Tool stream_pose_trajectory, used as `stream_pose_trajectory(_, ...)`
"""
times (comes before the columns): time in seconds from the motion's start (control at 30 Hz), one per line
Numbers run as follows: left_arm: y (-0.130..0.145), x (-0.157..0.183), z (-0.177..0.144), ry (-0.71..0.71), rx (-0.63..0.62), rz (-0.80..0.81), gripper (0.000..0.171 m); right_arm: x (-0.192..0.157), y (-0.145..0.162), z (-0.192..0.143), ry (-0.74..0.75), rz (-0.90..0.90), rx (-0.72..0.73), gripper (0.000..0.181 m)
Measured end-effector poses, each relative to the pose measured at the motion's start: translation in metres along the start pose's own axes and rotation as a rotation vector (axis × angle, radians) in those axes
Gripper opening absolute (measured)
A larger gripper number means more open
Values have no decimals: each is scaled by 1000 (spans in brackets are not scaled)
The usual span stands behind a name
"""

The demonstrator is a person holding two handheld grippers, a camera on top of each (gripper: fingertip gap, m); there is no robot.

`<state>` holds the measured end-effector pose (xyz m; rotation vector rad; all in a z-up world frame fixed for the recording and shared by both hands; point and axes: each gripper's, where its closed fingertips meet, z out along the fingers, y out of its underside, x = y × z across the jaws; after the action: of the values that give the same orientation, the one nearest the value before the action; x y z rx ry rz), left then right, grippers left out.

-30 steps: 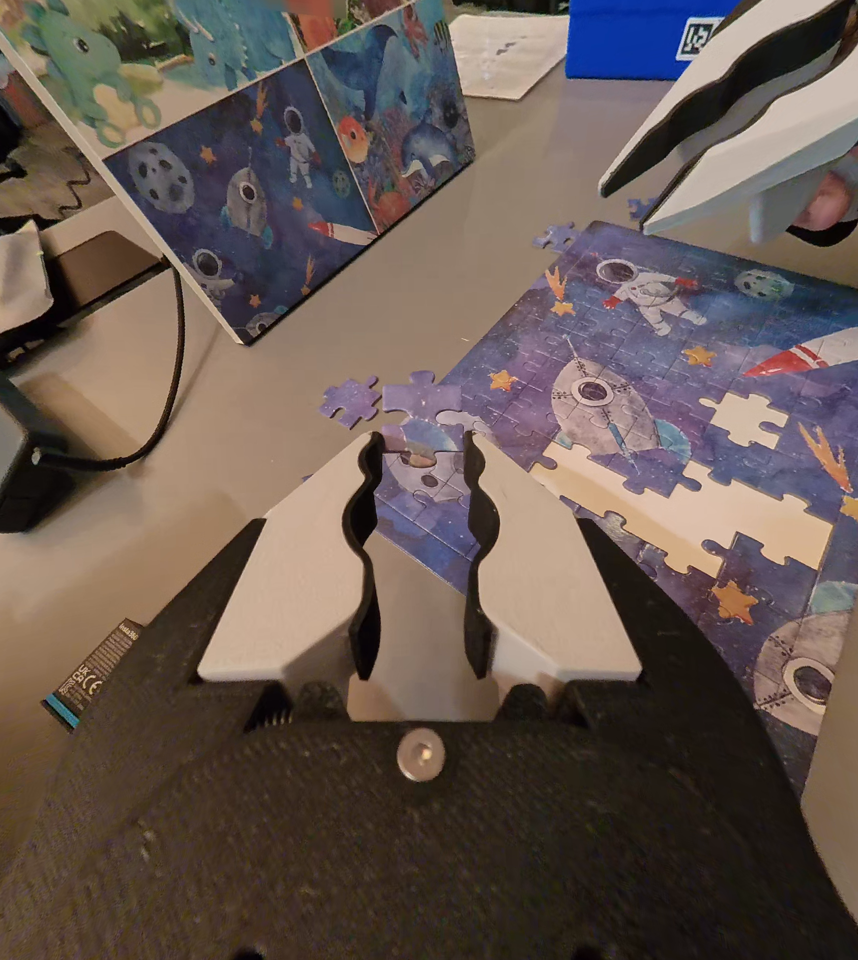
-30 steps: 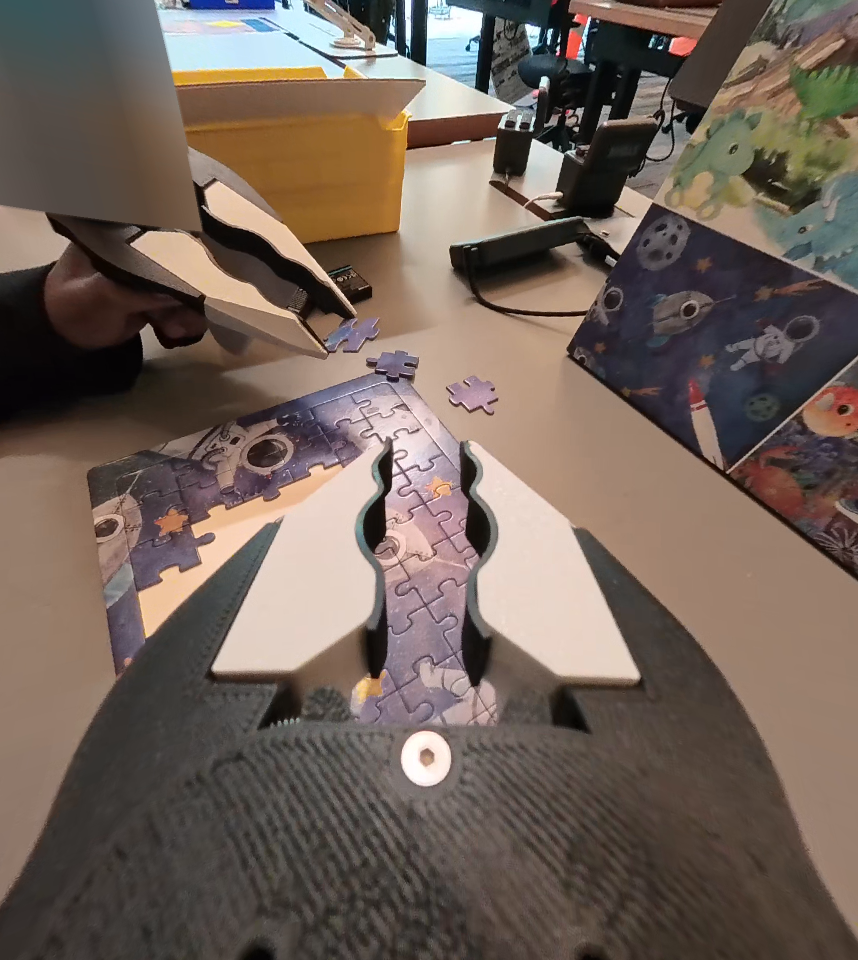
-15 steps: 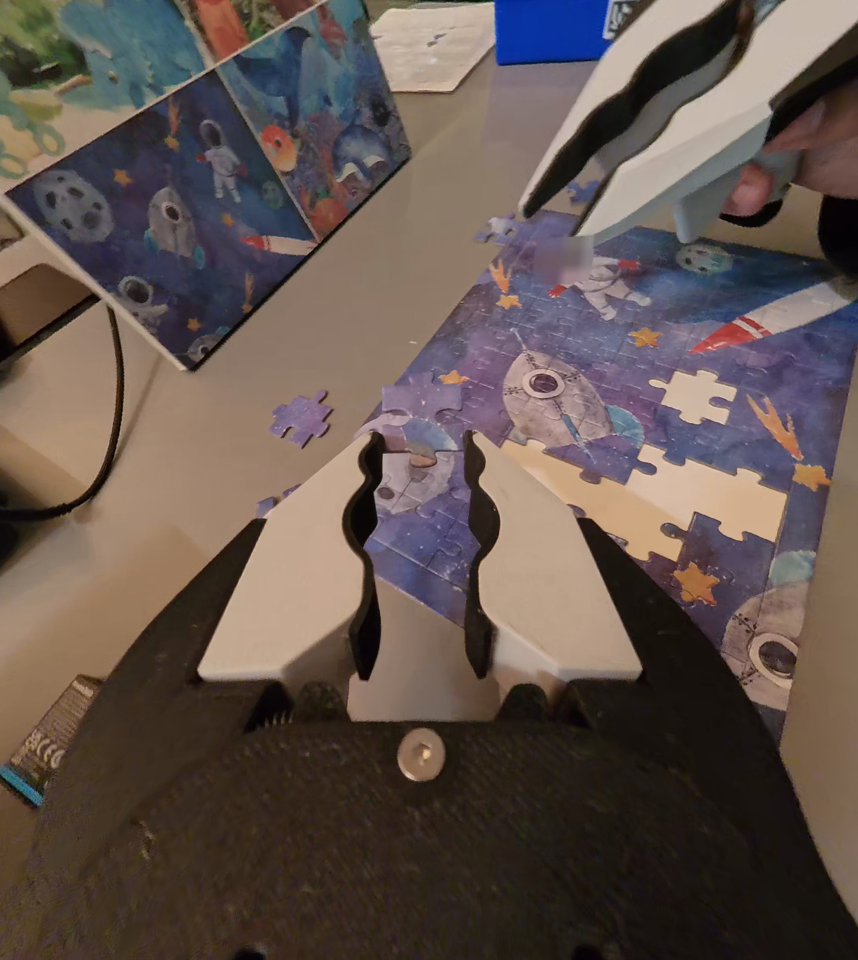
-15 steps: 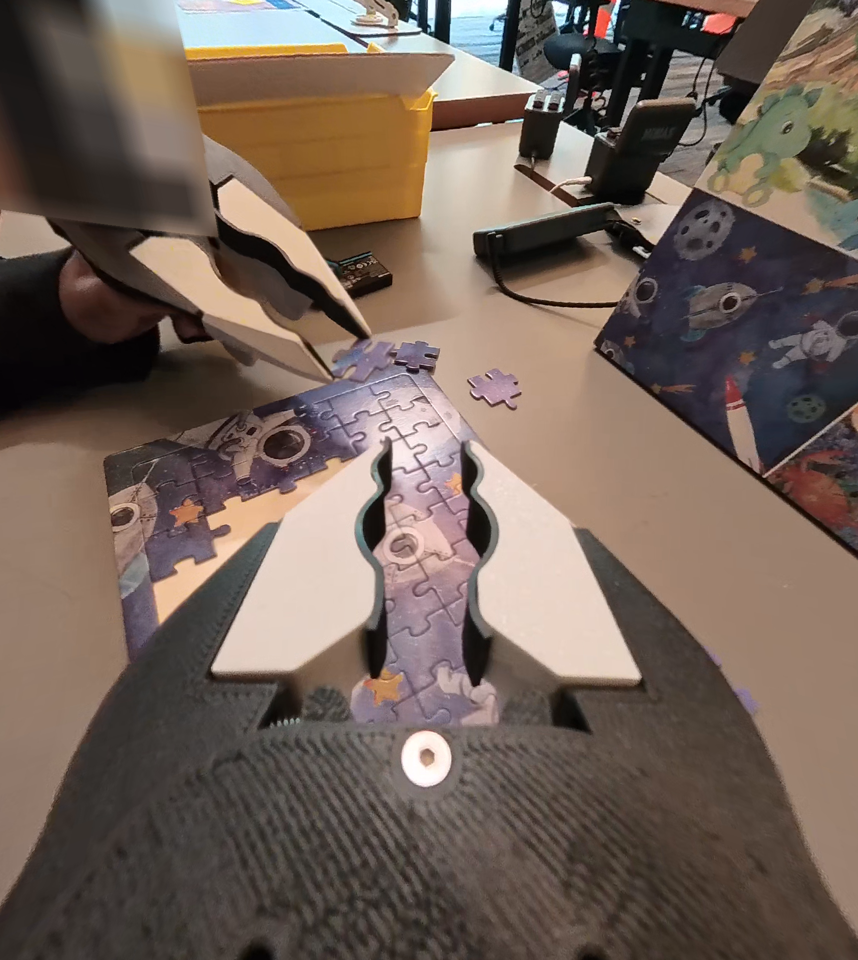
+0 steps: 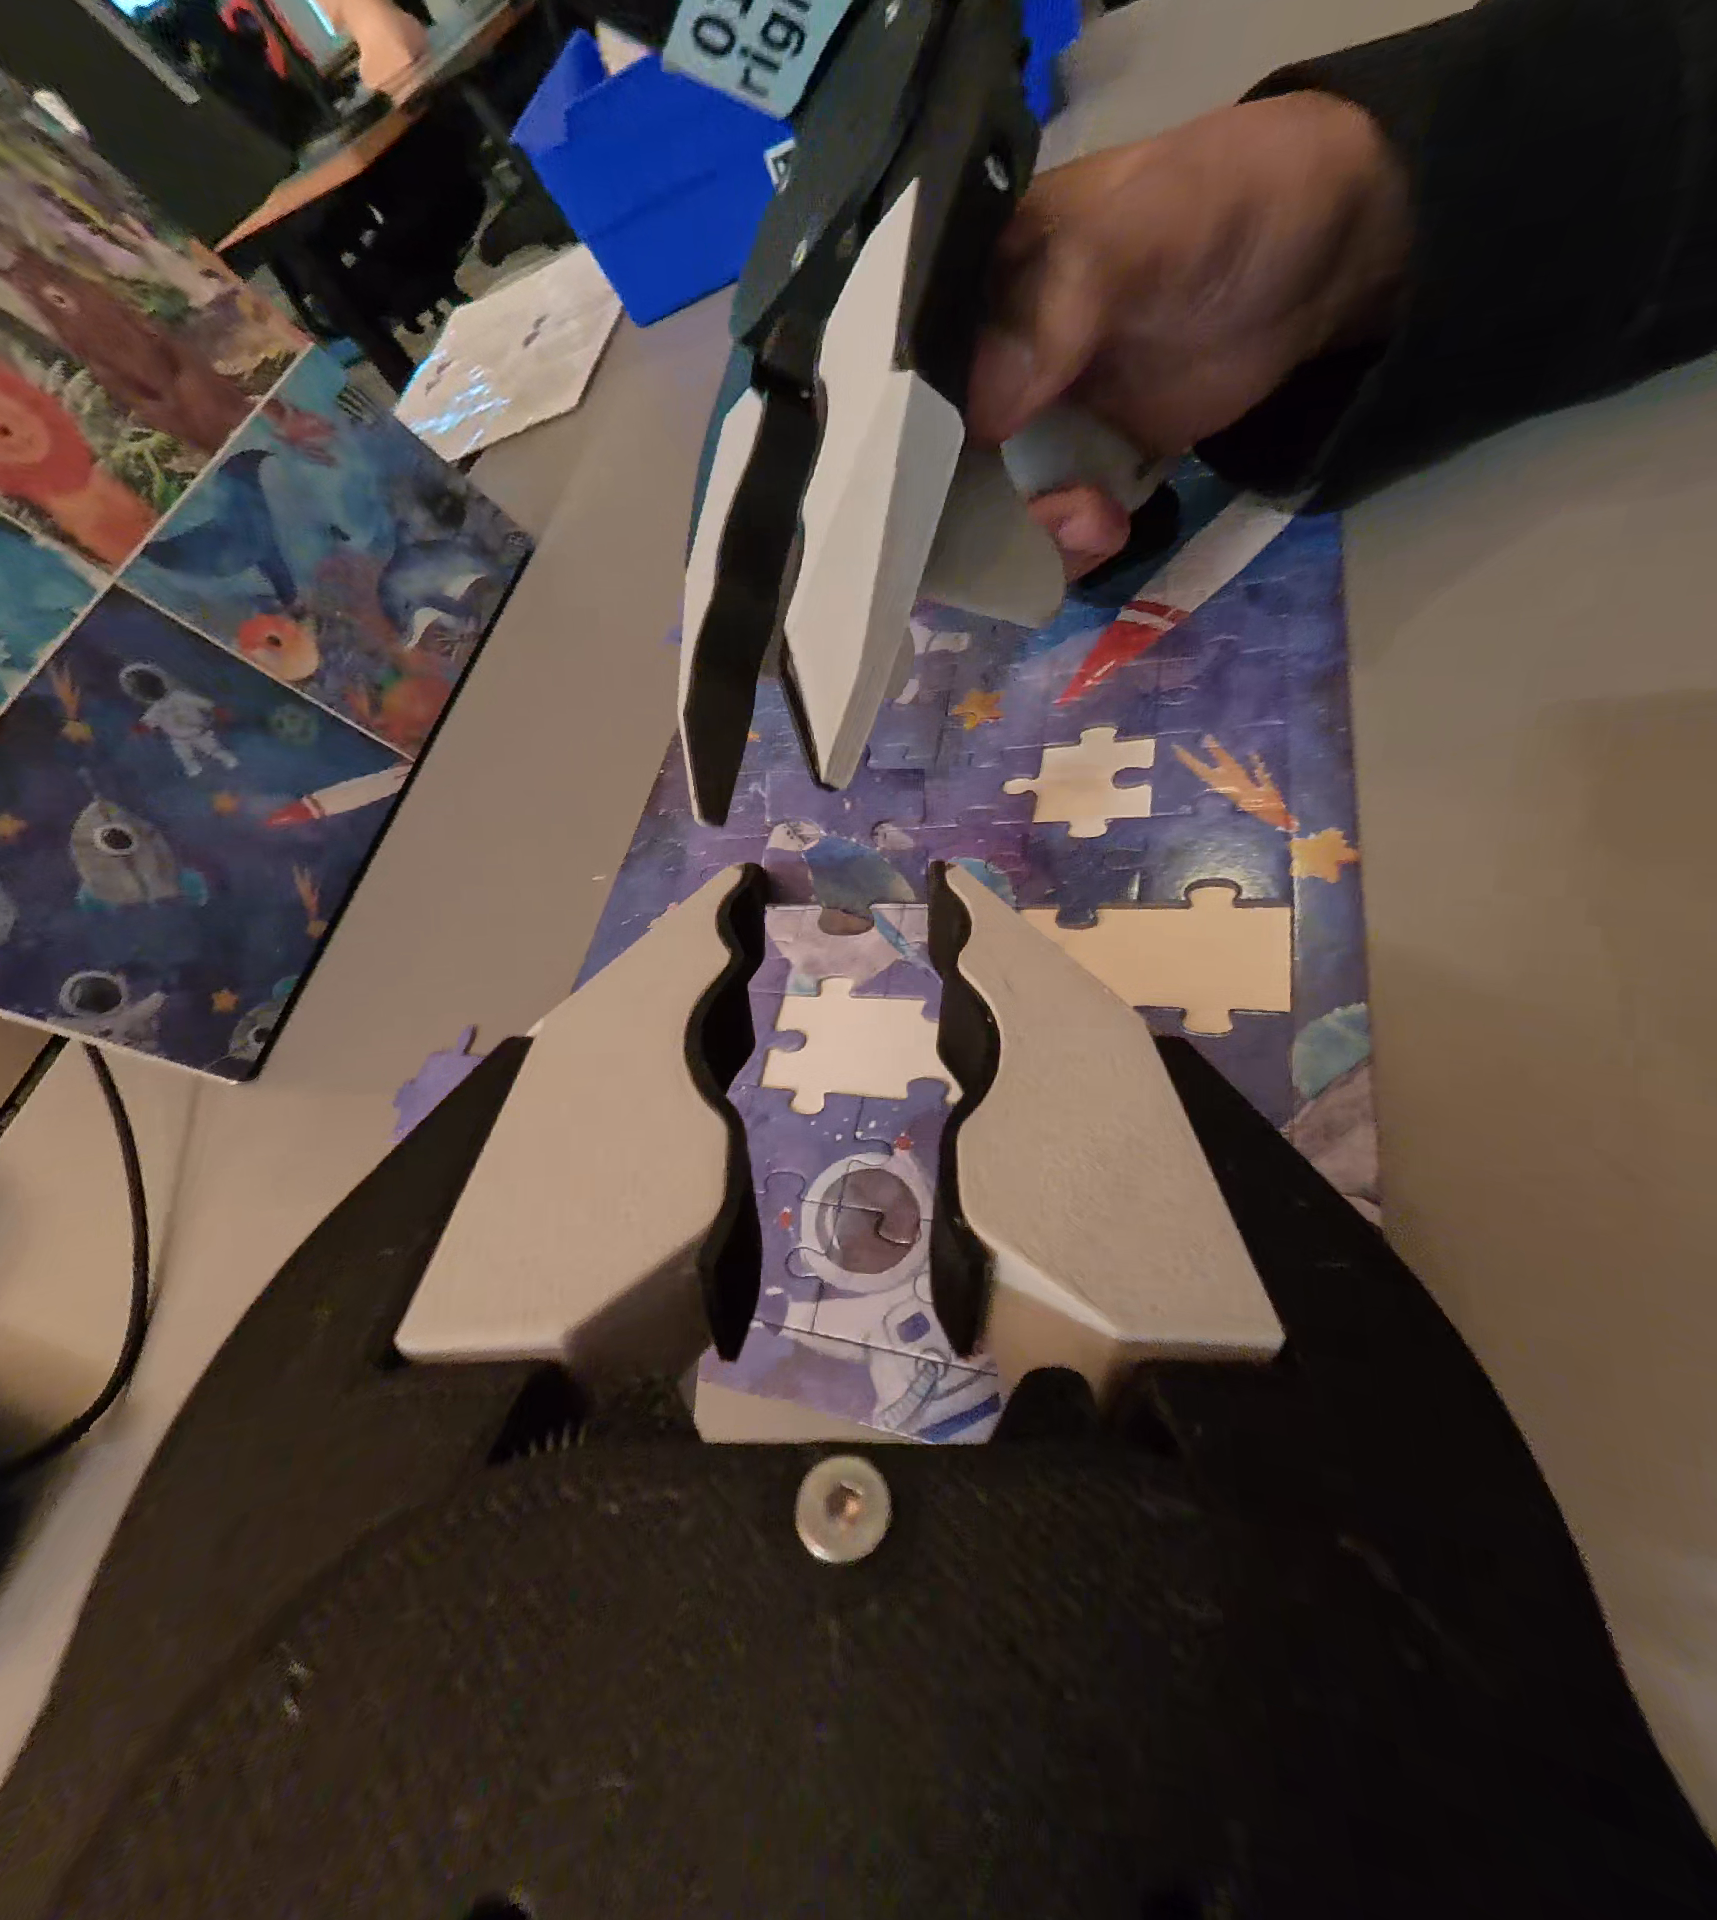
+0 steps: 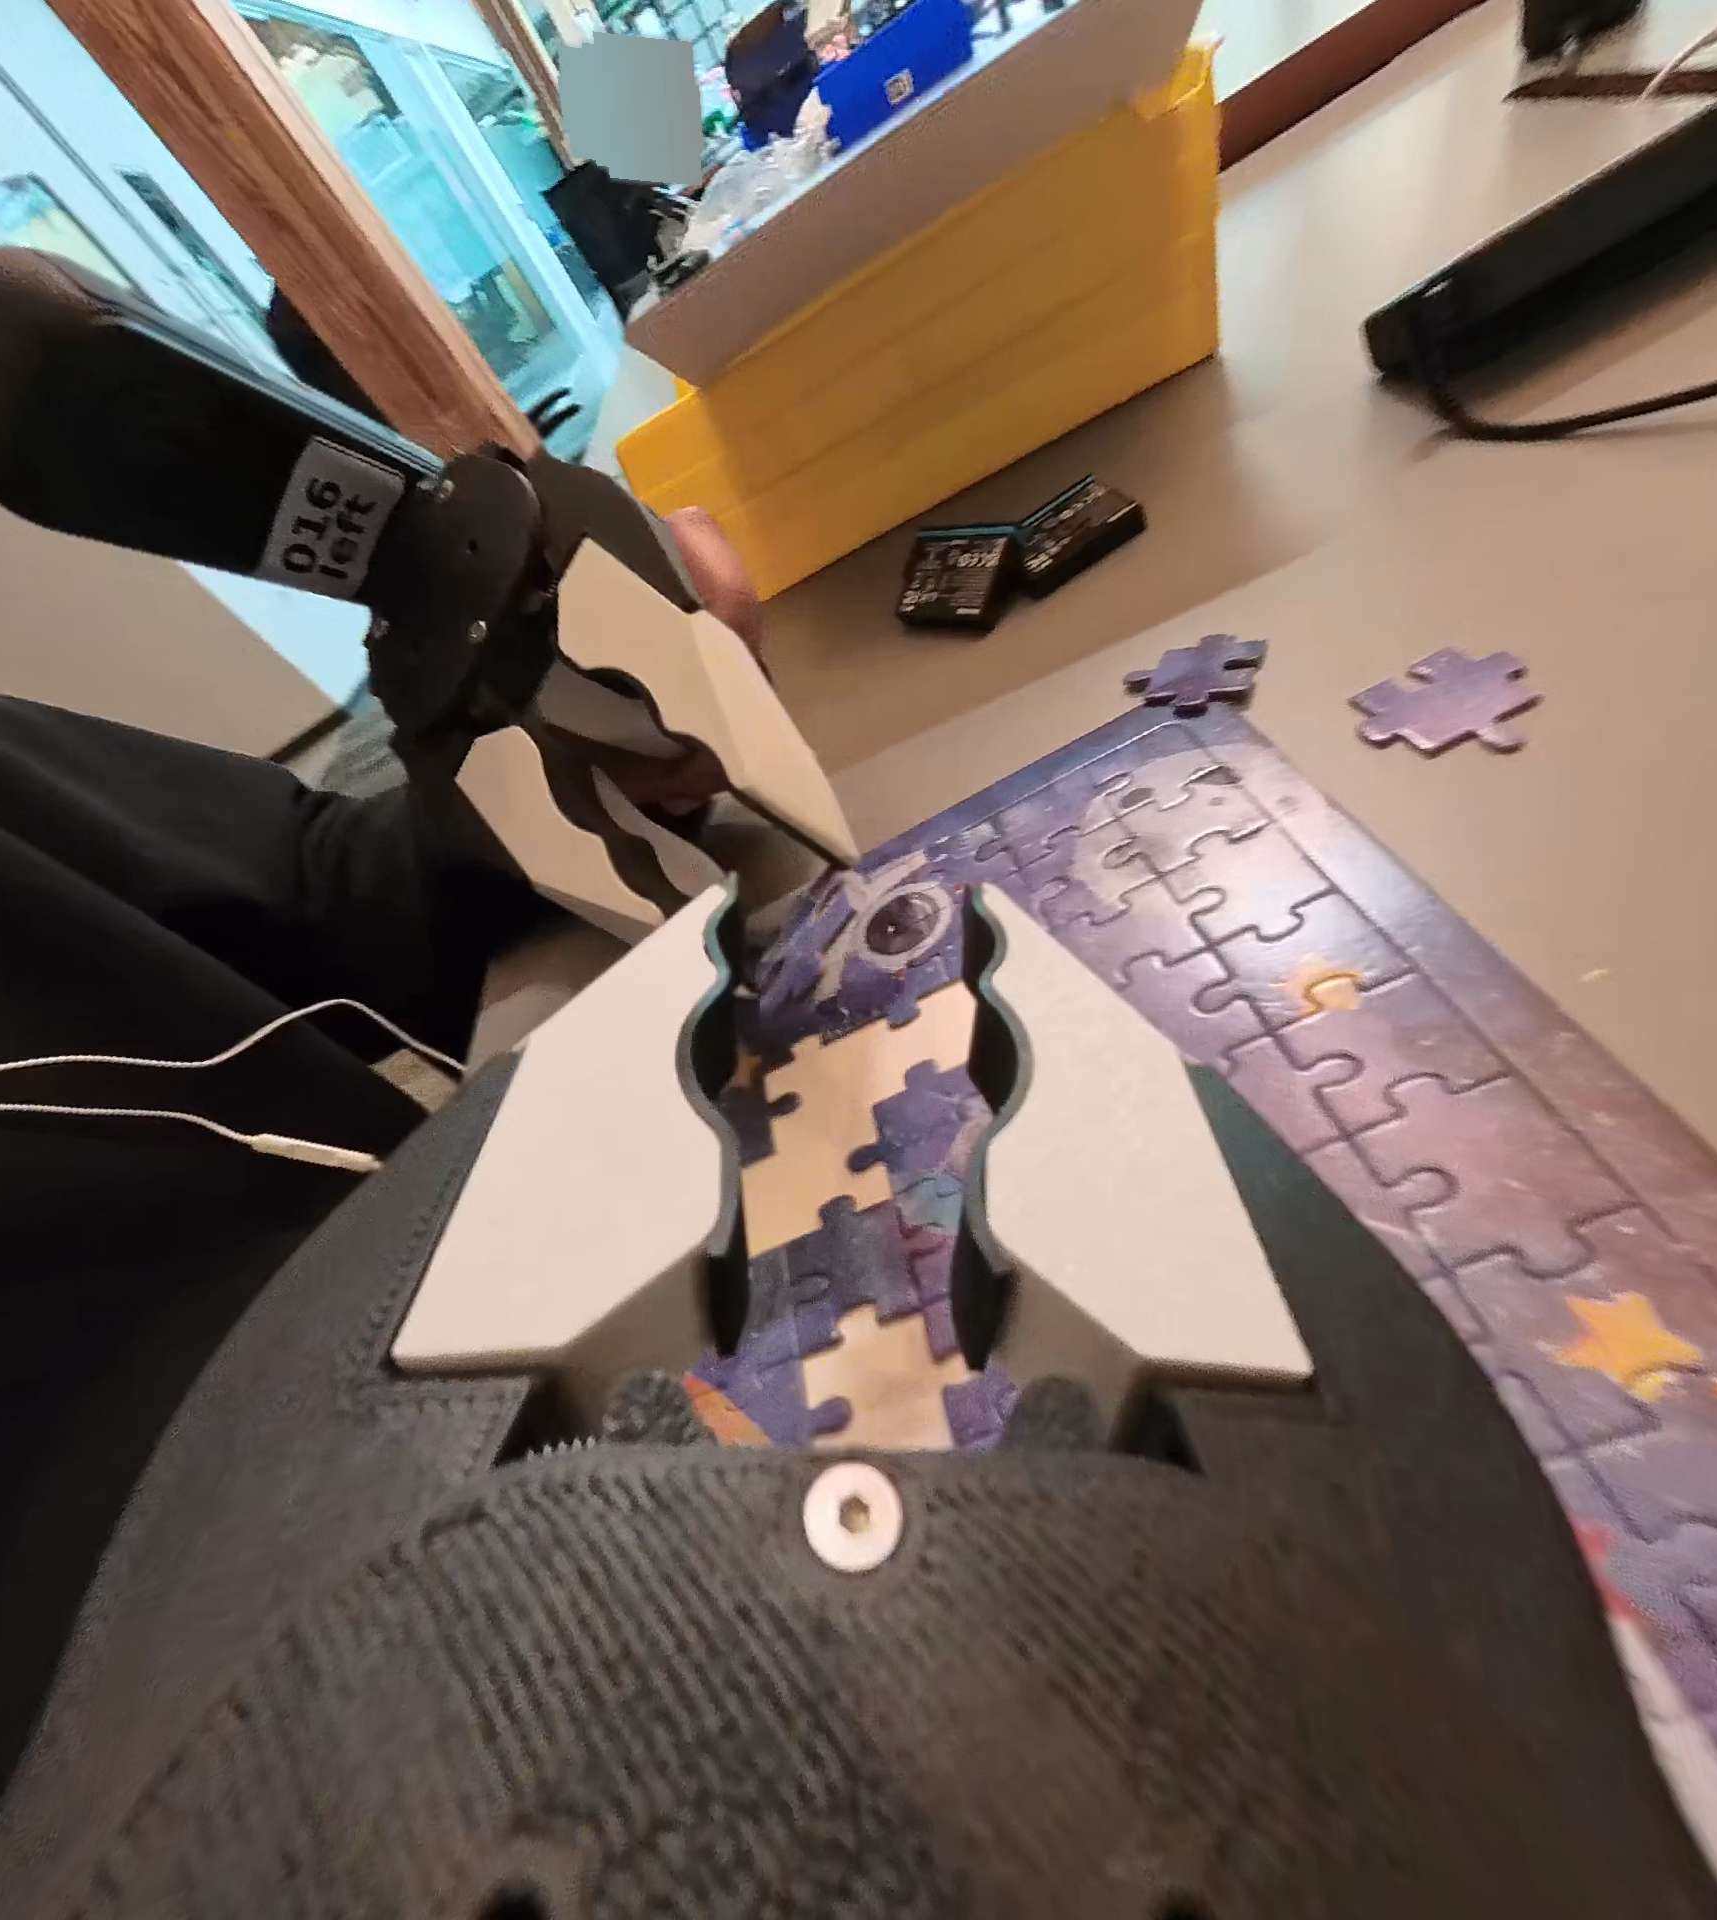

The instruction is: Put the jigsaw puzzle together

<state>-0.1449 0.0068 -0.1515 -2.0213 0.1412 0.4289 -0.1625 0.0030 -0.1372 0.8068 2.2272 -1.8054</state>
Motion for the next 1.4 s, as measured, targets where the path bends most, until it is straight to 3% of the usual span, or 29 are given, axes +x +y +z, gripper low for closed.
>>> stream_pose_trajectory(0.27,1,-4,-2,-12,11,-33,28,-14,12,7,-119,68,-59,0)
stream_pose_trajectory(0.43,-5,-30,-12,-91,93,-174,33,-7,1,-1,-105,95,12,0)
stream_pose_trajectory(0.53,-14,-26,-14,41,193,-364,41,-9,-12,-7,-134,109,88,0)
stream_pose_trajectory(0.67,-24,-9,-11,258,247,-548,32,-19,-24,-9,-169,79,162,0)
stream_pose_trajectory(0.77,-27,-6,-9,286,249,-559,27,-23,-25,-6,-164,51,169,0)
stream_pose_trajectory(0.9,-33,-9,-13,292,289,-563,1,-27,-25,-5,-181,40,170,0)
stream_pose_trajectory(1.13,-44,-19,-23,356,382,-650,0,-32,-18,-2,-190,-16,125,0)
stream_pose_trajectory(1.4,-39,-12,-13,345,310,-637,0,-28,3,10,-154,-72,10,0)
